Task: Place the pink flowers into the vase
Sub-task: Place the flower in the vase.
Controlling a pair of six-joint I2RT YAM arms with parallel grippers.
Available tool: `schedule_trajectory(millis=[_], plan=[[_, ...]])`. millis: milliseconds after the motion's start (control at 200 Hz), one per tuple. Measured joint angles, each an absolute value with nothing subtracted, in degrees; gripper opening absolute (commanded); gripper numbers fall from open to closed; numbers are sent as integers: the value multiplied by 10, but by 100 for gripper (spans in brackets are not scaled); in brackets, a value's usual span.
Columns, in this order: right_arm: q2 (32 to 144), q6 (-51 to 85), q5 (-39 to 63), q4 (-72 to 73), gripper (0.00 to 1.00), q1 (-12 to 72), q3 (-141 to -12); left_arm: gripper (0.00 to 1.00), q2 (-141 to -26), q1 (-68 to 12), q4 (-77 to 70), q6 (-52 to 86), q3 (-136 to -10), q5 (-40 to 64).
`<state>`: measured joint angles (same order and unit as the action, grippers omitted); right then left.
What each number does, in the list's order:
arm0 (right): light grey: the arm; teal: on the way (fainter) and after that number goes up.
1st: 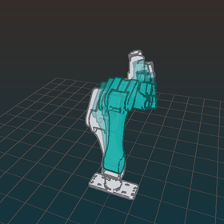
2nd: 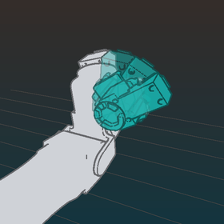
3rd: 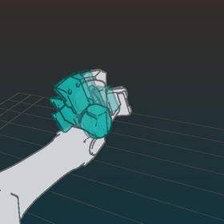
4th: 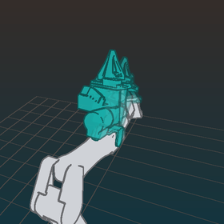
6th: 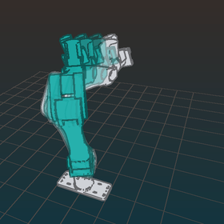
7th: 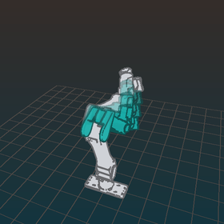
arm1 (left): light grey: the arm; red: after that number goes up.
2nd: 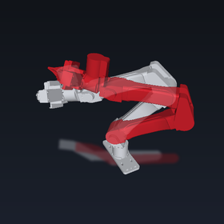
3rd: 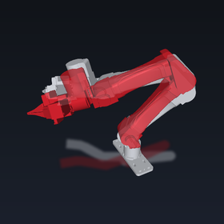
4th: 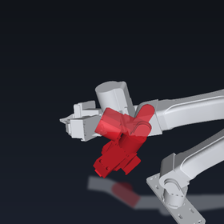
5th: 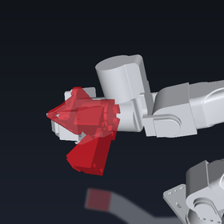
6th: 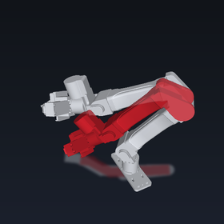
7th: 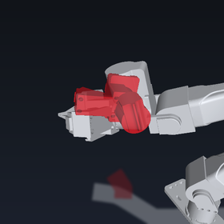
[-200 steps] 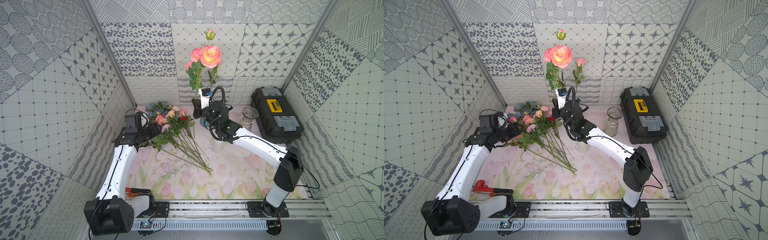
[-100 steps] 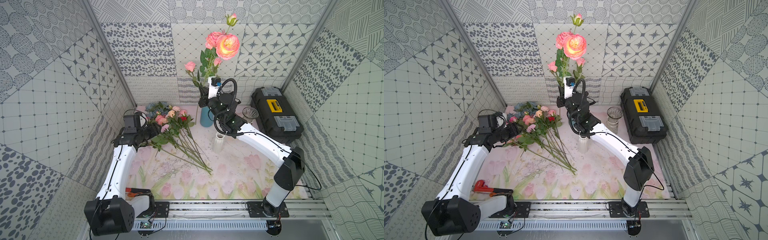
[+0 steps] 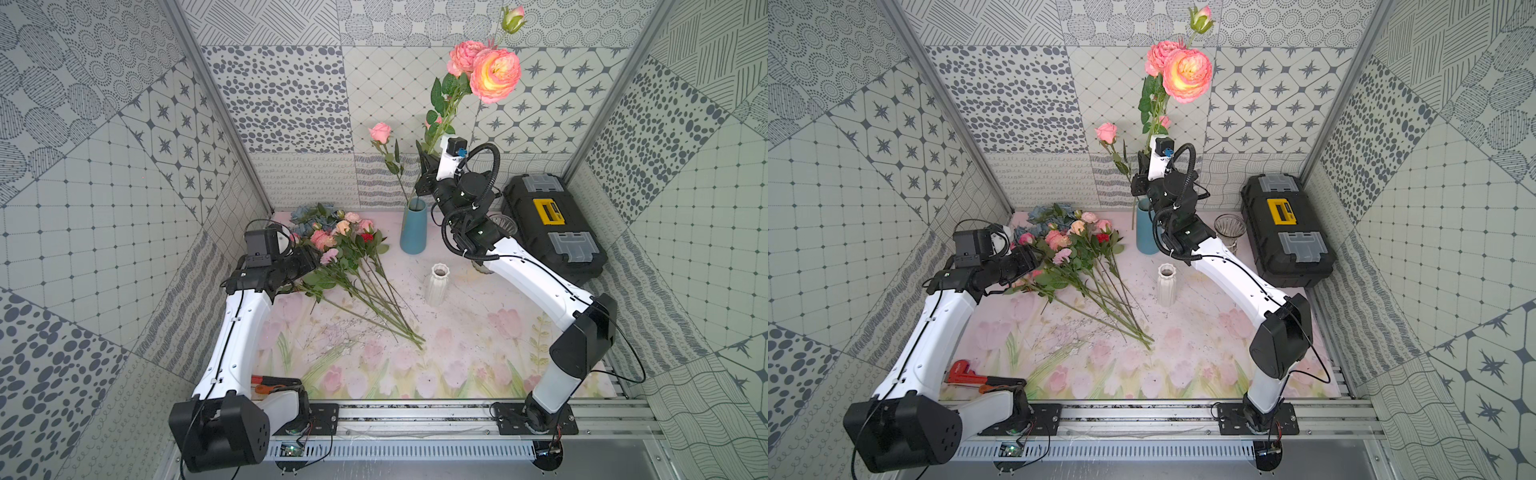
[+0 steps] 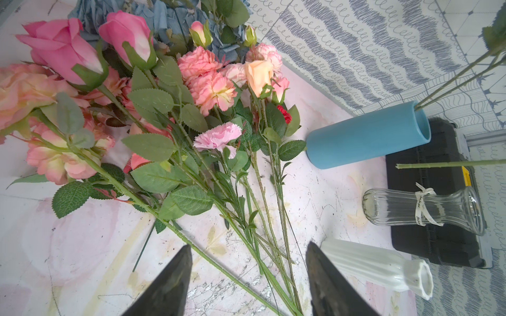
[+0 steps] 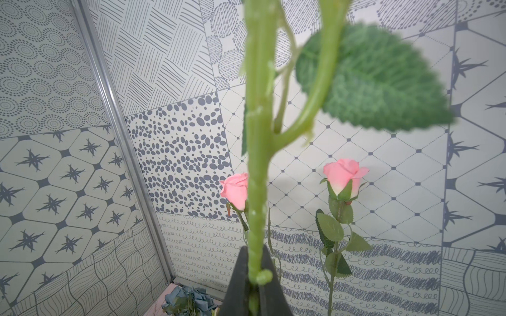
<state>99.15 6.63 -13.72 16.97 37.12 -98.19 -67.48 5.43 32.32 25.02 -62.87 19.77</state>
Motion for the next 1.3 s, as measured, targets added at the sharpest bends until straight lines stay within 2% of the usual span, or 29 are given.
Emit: schedule_trajectory(millis=[830, 1301], plan=[[985, 97, -130, 184, 0, 285, -1031, 66, -683, 61, 323, 252, -628, 207], [1020, 114, -111, 177, 0, 275, -1077, 66, -685, 61, 322, 252, -627, 209]])
